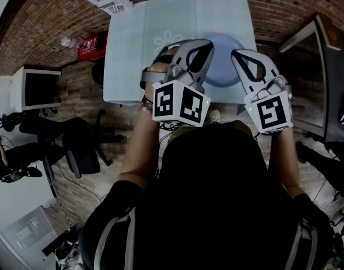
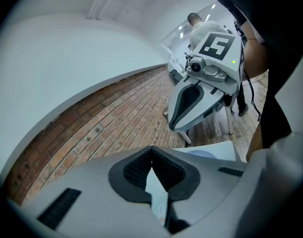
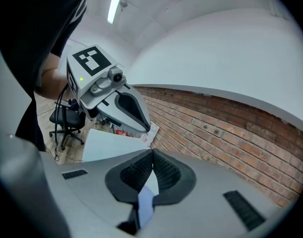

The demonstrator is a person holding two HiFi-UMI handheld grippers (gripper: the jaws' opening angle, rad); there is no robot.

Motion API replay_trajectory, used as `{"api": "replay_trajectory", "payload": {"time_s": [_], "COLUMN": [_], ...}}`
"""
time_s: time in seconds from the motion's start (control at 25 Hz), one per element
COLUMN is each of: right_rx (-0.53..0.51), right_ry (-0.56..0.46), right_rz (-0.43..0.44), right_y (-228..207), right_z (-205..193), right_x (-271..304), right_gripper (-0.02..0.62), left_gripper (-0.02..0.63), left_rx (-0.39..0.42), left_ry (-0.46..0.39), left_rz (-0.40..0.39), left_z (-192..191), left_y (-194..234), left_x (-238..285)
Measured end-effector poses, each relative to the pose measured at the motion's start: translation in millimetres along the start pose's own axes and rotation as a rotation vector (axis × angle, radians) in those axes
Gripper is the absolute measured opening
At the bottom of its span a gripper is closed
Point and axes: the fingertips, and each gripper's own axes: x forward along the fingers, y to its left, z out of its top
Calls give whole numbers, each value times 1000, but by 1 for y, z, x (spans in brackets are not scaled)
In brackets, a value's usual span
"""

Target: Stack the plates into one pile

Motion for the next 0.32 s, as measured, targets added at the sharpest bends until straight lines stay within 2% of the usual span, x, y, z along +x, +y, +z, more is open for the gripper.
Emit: {"api": "replay_trajectory", "payload": {"time_s": [0.32], "right_rx": [-1], "right_ry": [-3], "right_rz": [-1], "right_y": [2], "right_z": [-1], "right_x": [3], "right_gripper": [34], "left_gripper": [23], "left_rx": [-1], "left_ry": [-3], "left_rz": [1], "left_z": [-4], "left_y": [0], "left_x": [1]}}
